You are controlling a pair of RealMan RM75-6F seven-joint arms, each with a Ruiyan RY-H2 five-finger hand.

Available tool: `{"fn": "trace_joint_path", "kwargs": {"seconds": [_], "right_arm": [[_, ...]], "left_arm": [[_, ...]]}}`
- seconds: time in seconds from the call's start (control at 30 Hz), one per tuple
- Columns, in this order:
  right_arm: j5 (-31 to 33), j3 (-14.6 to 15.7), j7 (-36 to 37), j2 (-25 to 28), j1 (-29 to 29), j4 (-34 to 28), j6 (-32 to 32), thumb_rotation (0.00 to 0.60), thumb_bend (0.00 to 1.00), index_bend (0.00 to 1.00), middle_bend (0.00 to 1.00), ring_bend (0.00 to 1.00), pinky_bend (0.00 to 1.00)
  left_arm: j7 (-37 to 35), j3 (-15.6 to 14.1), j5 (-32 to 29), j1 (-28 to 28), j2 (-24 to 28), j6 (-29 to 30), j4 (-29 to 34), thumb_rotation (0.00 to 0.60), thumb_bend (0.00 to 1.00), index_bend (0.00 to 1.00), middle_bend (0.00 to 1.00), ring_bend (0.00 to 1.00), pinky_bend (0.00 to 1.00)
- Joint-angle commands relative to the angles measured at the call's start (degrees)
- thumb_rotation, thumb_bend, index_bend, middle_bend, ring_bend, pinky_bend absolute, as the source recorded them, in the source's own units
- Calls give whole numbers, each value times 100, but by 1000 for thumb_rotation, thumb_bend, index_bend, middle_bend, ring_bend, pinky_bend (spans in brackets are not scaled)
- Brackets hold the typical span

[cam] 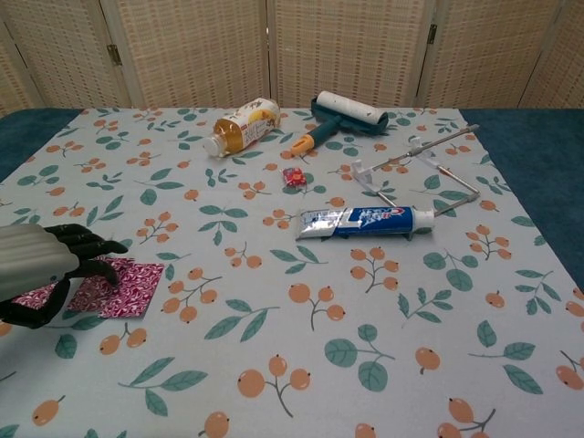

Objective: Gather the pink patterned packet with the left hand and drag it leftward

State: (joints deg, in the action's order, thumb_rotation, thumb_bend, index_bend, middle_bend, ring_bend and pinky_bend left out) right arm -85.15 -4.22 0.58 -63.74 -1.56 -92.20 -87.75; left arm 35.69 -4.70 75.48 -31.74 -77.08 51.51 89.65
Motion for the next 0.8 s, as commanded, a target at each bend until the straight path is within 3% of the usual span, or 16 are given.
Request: {"fn": "trace_joint_path", "kwargs": {"seconds": [0.03,0.47,0.67,0.73,0.8], "right_arm": [[-2,2,-1,4,8,-5,-10,600,525,0,0,0,0],[-42,-4,-2,-2,37,-22,-75,599,526,0,0,0,0],[-57,-12,5,16,38,-24,-86,598,526,0,0,0,0],[-58,-18,9,20,38,-23,-93,598,526,0,0,0,0],[-53,-18,17,20,40,-14,-92,599,526,0,0,0,0]], "left_arm": [[-30,-27,1,25,45,33,-7,366,956,228,0,0,0],[-262,-130,212,116,214,224,66,367,955,219,0,0,0],[-694,-13,291,169,339,418,180,363,953,183,0,0,0],[-883,38,233,182,393,422,226,365,912,178,0,0,0],[-1027,81,206,186,435,429,251,366,771,174,0,0,0]]}}
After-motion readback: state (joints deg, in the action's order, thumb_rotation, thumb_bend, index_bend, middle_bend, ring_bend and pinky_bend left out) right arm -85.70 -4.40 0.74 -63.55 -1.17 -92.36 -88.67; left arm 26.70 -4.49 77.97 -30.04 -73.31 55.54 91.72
